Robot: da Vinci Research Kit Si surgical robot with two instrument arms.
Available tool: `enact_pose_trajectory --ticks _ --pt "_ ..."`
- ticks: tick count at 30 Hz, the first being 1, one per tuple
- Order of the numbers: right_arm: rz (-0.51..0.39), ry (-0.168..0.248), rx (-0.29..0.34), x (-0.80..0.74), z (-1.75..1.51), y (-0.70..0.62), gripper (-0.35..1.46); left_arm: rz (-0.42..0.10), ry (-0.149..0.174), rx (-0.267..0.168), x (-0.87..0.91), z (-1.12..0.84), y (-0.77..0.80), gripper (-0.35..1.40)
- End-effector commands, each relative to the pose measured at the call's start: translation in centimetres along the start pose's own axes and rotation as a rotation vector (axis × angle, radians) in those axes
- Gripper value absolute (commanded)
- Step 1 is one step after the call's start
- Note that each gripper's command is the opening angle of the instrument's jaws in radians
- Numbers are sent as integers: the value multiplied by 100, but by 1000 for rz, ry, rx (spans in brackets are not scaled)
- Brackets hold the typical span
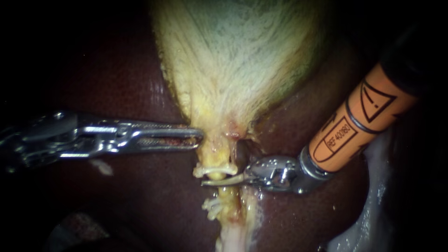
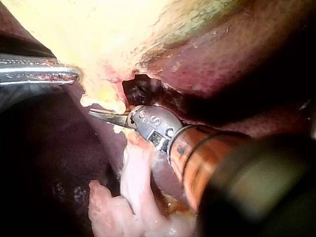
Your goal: Go back from the cut left tube
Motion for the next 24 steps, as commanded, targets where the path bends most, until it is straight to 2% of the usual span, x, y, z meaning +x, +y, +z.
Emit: enact_pose_trajectory --ticks 1,8,11,17,24 --pt "9 -1 3 0 0 0 -35 0 0 0 0 0 0 -35" --pt "67 6 28 -3 2 -2 -32 0 0 0 0 0 0 -35" --pt "63 15 36 -4 4 -1 7 0 0 1 0 0 0 -35" --pt "61 28 41 -3 8 -1 56 0 0 1 0 0 1 -35" --pt "61 28 42 -3 9 -2 73 -1 0 1 -1 -1 1 -35"
